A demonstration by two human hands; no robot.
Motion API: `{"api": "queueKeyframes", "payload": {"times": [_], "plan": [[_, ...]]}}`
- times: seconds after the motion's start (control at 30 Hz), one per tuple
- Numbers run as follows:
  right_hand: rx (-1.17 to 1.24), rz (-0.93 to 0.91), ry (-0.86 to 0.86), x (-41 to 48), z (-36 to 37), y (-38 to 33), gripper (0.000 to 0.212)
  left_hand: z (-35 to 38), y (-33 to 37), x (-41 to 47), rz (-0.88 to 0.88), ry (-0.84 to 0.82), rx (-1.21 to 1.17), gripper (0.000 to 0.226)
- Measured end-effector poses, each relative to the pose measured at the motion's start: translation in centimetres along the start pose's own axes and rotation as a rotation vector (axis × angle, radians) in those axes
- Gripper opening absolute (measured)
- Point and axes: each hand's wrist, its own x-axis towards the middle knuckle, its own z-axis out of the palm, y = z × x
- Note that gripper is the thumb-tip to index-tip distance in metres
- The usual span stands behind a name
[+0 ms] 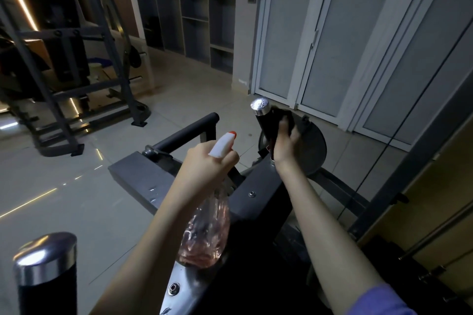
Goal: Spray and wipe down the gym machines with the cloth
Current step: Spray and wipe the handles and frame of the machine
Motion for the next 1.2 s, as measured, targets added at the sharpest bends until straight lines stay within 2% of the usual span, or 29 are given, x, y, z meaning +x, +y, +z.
{"api": "queueKeyframes", "payload": {"times": [0.1,0.23,0.43,0.57,0.67,0.8,0.97,1.1,1.17,1.2], "plan": [[-0.035,-0.015,0.023,-0.2,-0.3,1.1,0.042,-0.1,0.0,0.0,-0.016,0.018,-0.037,0.042],[-0.058,0.011,0.025,0.1,-1.0,1.5,0.04,-0.3,0.2,-0.2,0.033,0.058,0.033,0.019],[-0.134,0.116,0.007,0.1,-2.5,2.5,0.037,-0.3,0.5,-0.6,-0.037,0.051,-0.025,0.033],[-0.114,0.162,0.03,0.8,-2.3,0.8,0.036,-0.5,0.7,-0.9,-0.054,0.059,-0.05,0.033],[-0.042,0.025,0.048,1.1,-1.4,-3.2,0.038,-0.3,0.8,-0.9,-0.036,0.056,-0.029,0.035],[-0.14,-0.148,-0.019,0.0,0.4,-4.7,0.036,-0.3,0.9,-0.8,-0.018,0.052,0.007,0.022],[-0.195,-0.139,-0.007,-0.3,-0.7,-2.9,0.035,-0.2,1.2,-1.0,0.007,0.044,0.024,0.018],[-0.171,-0.101,0.081,0.5,-0.8,-6.1,0.033,-0.1,1.2,-1.1,0.013,0.044,0.021,0.025],[-0.135,-0.244,0.021,0.1,-0.2,-7.9,0.031,-0.2,1.1,-1.2,0.009,0.051,0.015,0.027],[-0.264,-0.379,-0.058,-0.5,0.4,-8.3,0.029,-0.2,1.1,-1.2,0.011,0.053,0.015,0.026]]}}
